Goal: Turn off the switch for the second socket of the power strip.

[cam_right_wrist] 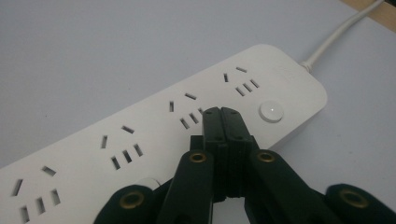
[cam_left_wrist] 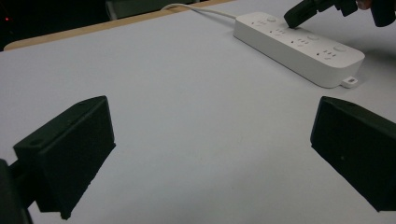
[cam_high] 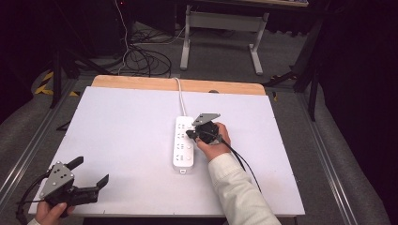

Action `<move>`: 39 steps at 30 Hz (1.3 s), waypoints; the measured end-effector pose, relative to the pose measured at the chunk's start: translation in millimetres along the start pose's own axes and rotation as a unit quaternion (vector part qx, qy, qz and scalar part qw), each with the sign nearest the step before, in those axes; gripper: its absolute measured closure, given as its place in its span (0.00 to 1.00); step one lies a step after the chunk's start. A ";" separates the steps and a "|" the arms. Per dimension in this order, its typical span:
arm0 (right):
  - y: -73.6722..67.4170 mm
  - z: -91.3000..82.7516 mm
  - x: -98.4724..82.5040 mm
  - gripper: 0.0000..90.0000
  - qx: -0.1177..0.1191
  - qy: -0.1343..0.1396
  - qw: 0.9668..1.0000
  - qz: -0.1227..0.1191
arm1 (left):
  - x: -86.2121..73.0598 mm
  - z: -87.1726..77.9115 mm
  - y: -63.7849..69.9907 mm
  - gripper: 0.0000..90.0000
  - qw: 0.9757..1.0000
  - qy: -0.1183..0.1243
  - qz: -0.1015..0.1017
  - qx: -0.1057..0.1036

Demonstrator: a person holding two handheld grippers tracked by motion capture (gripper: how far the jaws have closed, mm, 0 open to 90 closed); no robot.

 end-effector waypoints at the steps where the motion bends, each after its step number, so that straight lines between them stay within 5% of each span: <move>1: 0.0 0.0 0.0 1.00 0.000 0.000 1.000 0.000 | 0.0 0.0 0.0 0.01 1.000 0.000 0.000 0.000; 39: -3.2 1.1 -4.3 1.00 -0.014 0.011 1.000 -0.004 | -0.1 0.5 0.7 0.01 1.000 -0.002 0.002 0.000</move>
Point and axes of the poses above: each handheld gripper's, and its own axes: z roughly forward along the jaws, x roughly out of its top, y roughly to its right, the point moved 1 cm from there along z, roughly forward along the jaws, and after that the axes turned 3 degrees about y, right-handed, at the moved point
